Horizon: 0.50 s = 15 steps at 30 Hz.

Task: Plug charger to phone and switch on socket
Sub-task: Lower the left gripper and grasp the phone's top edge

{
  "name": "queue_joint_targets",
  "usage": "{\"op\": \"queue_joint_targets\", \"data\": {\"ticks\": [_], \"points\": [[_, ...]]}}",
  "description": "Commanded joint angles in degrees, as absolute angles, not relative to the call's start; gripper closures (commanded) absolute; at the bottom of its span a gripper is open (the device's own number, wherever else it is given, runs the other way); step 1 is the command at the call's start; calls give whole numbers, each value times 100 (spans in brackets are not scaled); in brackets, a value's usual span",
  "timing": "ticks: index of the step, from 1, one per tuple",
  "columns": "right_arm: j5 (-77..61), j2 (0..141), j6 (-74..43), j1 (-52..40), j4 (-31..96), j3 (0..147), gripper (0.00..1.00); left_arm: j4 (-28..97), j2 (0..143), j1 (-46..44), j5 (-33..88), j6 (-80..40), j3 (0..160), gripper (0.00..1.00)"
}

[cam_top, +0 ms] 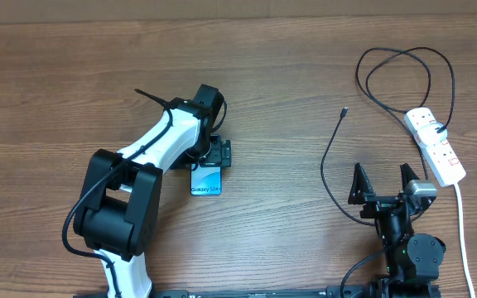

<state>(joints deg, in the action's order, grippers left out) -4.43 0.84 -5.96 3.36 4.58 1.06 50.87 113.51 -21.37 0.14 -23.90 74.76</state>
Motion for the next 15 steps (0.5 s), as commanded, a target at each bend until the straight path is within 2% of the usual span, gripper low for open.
{"op": "queue_joint_targets", "data": {"ticks": [1,12,15], "points": [[-390,16,-615,362,440,45,0,5009,11402,-2152,-60,-2471,7325,0],[-390,16,-617,362,440,45,0,5004,11402,-2152,-62,-2469,7308,0],[-390,16,-617,362,440,45,0,5004,11402,-2152,-62,-2469,7308,3]]}}
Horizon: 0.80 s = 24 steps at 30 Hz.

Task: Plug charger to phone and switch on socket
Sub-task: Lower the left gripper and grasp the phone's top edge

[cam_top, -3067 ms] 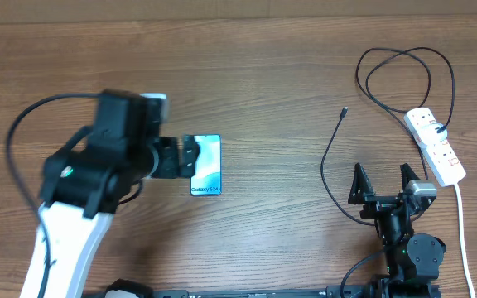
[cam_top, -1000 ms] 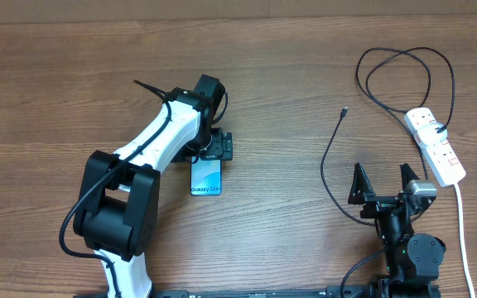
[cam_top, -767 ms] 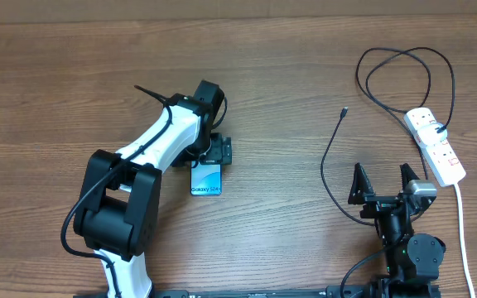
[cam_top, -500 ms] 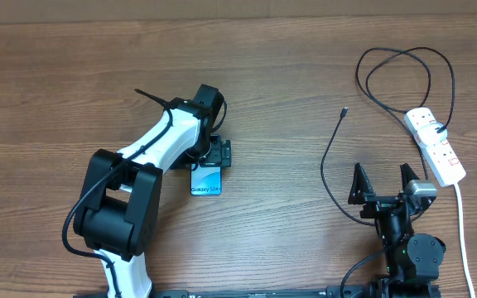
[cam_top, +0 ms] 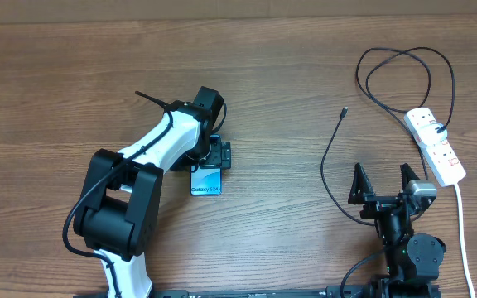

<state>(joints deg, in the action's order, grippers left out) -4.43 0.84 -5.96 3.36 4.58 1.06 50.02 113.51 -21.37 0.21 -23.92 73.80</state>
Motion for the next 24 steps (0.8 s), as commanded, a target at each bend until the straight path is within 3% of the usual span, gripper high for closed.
{"op": "queue_joint_targets", "data": {"ticks": [1,3,17,24], "points": [[-390,16,-617,362,440,45,0,5006,11402,-2152,-62,-2469,7308,6],[-390,16,-617,362,440,45,0,5004,11402,-2152,-62,-2469,7308,12],[-390,16,-617,362,440,45,0,5004,11402,-2152,-62,-2469,7308,24],[-390,16,-617,362,440,45,0,5002,11402,-2152,-62,-2469,7308,25]]}}
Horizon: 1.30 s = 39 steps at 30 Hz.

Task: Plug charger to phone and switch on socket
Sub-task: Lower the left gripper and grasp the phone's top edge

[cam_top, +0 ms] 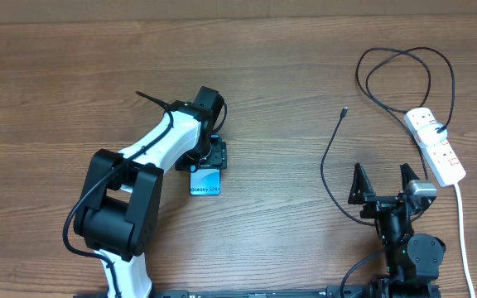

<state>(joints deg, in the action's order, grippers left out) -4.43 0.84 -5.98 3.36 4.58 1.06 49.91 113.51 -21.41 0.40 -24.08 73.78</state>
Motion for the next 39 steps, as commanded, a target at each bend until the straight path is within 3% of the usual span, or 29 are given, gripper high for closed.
{"op": "queue_joint_targets", "data": {"ticks": [1,7,15,39], "points": [[-390,16,-617,362,440,45,0,5002,11402,-2152,-62,-2469,7308,26],[-392,16,-617,362,440,45,0,4976,11399,-2152,-64,-2469,7308,39],[-390,16,-617,362,440,45,0,4943,11397,-2139,-73,-2416,7317,43],[-392,16,-617,362,440,45,0,5986,11397,-2141,-75,-2423,8580,44]]}}
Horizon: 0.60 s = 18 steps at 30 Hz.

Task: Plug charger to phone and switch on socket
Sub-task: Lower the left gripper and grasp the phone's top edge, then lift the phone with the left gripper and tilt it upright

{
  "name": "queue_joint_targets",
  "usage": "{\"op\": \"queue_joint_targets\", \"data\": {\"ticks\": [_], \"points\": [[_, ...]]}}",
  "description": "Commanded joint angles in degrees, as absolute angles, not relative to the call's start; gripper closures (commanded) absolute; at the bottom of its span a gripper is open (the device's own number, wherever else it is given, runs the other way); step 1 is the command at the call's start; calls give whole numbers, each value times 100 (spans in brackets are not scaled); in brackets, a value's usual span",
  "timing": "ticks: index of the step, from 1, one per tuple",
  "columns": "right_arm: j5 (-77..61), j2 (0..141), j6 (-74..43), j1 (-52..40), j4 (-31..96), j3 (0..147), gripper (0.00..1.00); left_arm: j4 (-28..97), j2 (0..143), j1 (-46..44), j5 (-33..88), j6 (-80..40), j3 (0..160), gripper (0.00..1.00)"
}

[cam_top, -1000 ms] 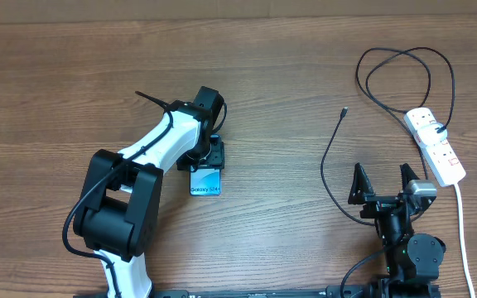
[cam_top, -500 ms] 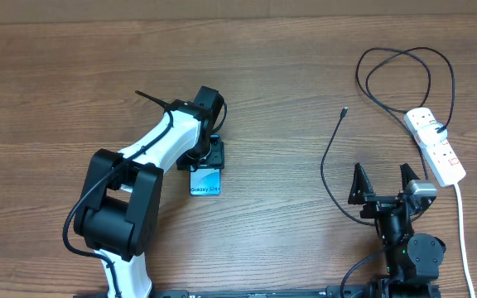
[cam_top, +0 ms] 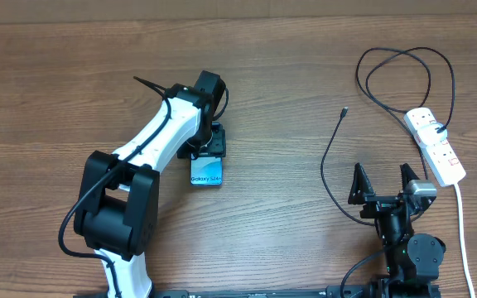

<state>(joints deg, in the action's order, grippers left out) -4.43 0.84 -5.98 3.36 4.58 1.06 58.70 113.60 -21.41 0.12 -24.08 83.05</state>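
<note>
The phone point(cam_top: 207, 176), with a blue "Galaxy" screen, lies left of the table's middle. My left gripper point(cam_top: 209, 154) reaches down over its far end, and its jaws look shut on that end. The black charger cable point(cam_top: 325, 165) runs from the white power strip point(cam_top: 436, 146) at the right in loops, and its small plug tip point(cam_top: 344, 110) lies free on the wood. Near the front edge at the right, my right gripper point(cam_top: 382, 176) stands open and holds nothing.
The cable makes large loops point(cam_top: 400, 70) behind the power strip. A white mains cord point(cam_top: 464, 228) runs from the strip toward the front right edge. Bare wood lies between the phone and the plug tip.
My left gripper and the phone have shifted a little toward the back of the table, and the arm is stretched further. The right arm, cable and power strip are unchanged.
At first my left gripper sat over the phone's far end with its jaws spread wider. Then the jaws were narrower around that end. Now the phone lies slightly further back together with the gripper. The right gripper stayed open in place throughout.
</note>
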Motion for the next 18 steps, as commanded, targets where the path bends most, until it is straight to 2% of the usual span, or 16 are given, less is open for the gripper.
{"op": "queue_joint_targets", "data": {"ticks": [1,10,18], "points": [[-390,16,-617,362,440,45,0,6051,11397,-2141,-40,-2423,8635,44],[-390,16,-615,362,440,45,0,6781,11397,-2141,36,-2451,9048,45],[-390,16,-617,362,440,45,0,7046,11397,-2141,1022,-2600,9087,47]]}}
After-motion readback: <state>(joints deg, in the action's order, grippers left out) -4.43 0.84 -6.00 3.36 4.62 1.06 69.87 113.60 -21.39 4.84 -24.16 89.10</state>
